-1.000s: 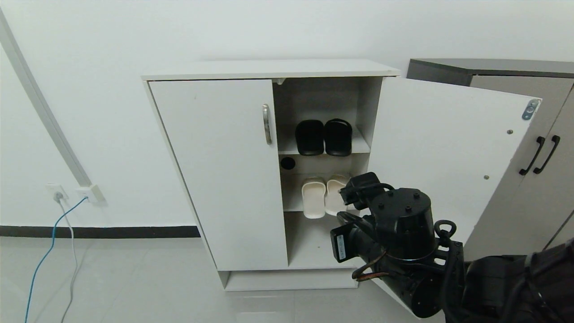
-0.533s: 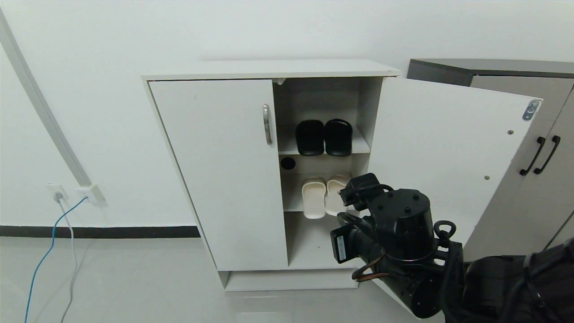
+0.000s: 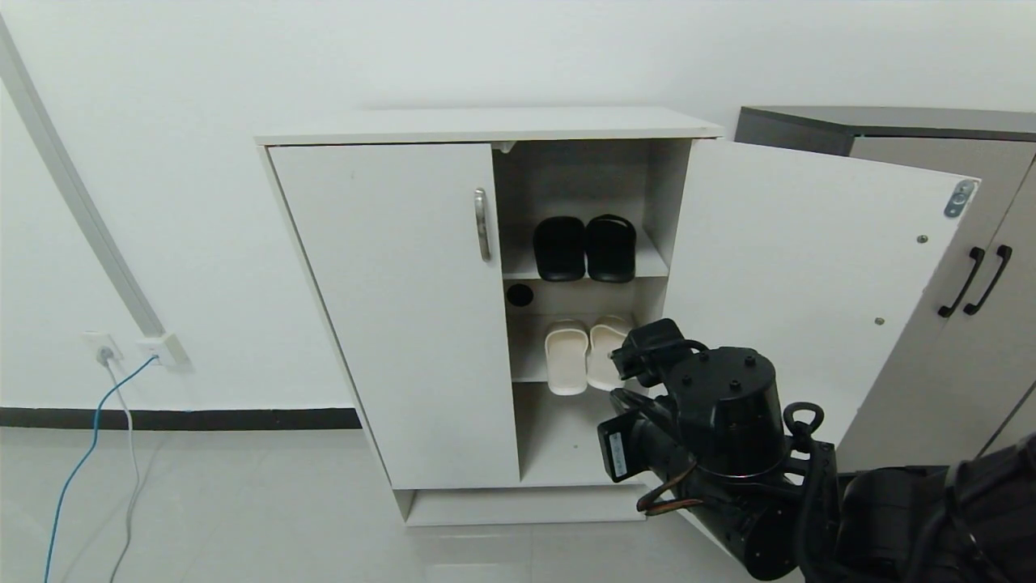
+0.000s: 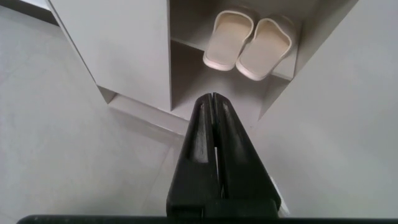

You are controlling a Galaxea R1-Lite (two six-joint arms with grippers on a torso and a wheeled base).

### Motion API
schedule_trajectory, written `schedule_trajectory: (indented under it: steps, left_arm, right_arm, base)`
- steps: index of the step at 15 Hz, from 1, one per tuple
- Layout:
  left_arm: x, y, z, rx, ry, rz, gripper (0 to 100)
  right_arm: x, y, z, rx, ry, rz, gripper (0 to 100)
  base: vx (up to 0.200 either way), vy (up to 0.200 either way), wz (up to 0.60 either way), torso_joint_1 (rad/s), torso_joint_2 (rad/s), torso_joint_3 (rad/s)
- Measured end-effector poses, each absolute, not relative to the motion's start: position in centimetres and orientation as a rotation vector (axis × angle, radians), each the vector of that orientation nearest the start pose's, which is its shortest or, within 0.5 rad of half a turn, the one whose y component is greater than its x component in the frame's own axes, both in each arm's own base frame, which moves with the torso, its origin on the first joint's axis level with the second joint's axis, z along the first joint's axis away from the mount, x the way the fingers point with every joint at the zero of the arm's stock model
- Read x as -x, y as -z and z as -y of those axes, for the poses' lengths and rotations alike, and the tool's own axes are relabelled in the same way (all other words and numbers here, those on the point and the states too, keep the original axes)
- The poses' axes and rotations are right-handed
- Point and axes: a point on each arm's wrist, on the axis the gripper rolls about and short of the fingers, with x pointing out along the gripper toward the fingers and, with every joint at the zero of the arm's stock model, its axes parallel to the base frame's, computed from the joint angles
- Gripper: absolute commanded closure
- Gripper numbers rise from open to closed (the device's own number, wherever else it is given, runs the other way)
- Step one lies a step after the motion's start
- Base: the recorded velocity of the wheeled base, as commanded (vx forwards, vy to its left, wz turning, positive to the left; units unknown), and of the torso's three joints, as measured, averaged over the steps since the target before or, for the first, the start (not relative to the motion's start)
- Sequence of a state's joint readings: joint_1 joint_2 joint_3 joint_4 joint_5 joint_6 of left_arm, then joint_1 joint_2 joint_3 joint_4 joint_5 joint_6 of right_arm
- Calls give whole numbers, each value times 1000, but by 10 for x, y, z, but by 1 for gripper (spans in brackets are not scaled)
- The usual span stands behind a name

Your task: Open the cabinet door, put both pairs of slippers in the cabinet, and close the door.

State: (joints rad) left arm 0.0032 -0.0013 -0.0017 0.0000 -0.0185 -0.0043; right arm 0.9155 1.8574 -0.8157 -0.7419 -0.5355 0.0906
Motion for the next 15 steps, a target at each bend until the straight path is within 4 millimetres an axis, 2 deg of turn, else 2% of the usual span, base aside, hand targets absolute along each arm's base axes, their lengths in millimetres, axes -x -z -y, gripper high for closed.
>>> schedule_trajectory:
  steps: [2,6,15]
  left_arm:
    - [23,-76,0,4,17,5,100]
    - [23,-76,1,4,15,3,100]
    - [23,-76,1,4,16,3,100]
  right_arm:
    - [-212,-146,-257,110,-366,-241,100]
    - [-212,-144,-257,116,-367,-245,100]
    - [-211,-143,-256,120,-364,-250,100]
  base:
    - [0,0,0,15,-139,-202]
    - [0,0,0,43,-427,-348]
    - [0,0,0,124,-461,-343]
